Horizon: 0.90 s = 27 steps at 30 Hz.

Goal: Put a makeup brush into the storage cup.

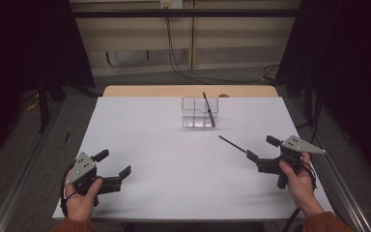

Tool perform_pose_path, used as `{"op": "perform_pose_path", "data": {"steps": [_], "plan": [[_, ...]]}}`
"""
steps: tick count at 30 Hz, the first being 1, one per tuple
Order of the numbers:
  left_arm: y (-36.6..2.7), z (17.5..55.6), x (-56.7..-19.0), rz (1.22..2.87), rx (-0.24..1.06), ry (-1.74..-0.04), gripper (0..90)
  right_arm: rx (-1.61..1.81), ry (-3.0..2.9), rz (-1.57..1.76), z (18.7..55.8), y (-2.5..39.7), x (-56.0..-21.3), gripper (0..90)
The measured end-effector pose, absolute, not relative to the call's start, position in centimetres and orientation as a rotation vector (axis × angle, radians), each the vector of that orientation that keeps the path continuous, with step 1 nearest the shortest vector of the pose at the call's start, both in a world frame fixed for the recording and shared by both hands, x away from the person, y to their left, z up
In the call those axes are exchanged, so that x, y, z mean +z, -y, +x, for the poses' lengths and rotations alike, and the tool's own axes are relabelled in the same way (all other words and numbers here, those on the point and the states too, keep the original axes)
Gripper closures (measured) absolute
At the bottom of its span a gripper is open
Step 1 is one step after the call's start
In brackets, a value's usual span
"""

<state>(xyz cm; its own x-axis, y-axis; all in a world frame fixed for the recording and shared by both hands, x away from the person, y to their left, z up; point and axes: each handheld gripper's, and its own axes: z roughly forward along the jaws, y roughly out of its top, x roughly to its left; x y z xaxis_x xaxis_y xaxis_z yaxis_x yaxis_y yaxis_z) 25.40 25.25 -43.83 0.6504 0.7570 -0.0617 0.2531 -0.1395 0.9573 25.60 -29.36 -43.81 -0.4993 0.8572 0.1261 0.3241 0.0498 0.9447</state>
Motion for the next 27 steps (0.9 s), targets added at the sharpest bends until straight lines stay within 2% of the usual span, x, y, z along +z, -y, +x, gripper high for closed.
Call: {"op": "perform_pose_path", "data": {"steps": [18,27], "plan": [[-25.1,25.0,-43.6,1.701,0.557,-0.816,2.8,1.441,-1.815,1.215,20.6,30.9,-45.3,0.0],[-25.1,25.0,-43.6,1.704,0.555,-0.813,2.7,1.448,-1.814,1.21,20.5,30.9,-45.3,0.3]]}}
